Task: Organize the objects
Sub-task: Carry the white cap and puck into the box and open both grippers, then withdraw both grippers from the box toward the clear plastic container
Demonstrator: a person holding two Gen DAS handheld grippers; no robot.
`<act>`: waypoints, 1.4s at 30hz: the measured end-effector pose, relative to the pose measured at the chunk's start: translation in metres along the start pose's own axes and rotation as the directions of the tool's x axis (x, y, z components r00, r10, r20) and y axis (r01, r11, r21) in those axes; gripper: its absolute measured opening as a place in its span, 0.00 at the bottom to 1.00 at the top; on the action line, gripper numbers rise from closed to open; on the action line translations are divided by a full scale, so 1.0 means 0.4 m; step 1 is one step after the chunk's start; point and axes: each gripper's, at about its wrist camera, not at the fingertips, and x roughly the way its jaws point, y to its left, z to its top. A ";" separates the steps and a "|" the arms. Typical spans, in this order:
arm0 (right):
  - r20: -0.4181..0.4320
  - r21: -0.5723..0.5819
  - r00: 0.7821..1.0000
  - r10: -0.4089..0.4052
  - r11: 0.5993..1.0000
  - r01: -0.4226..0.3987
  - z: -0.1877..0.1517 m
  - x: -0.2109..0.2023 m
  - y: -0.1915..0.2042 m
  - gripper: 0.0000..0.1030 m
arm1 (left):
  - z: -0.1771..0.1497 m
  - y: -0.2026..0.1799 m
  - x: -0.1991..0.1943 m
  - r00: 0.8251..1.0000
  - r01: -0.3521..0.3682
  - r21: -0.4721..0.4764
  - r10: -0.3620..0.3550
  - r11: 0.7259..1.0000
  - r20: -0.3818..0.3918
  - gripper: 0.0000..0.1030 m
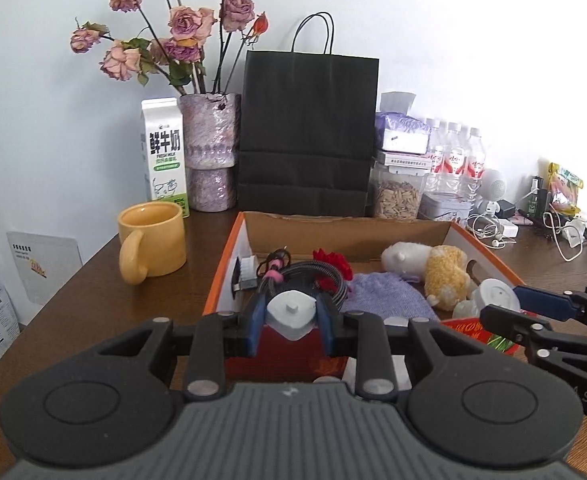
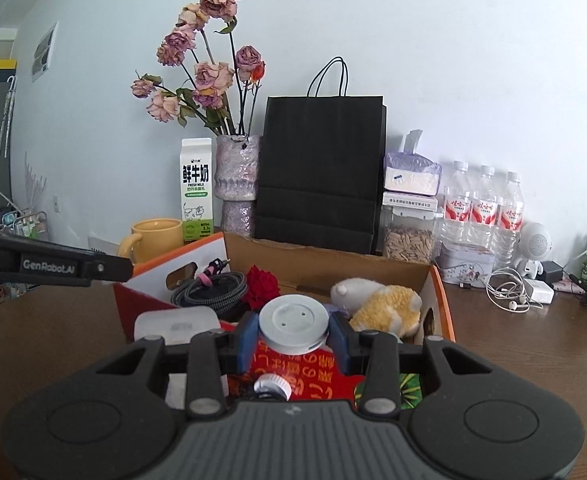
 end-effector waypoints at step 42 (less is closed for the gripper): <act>-0.082 0.079 0.997 -0.003 0.997 0.009 0.030 0.256 -0.089 1.00 | 0.088 -0.058 0.276 0.998 0.041 -0.018 -0.042 0.999 -0.052 1.00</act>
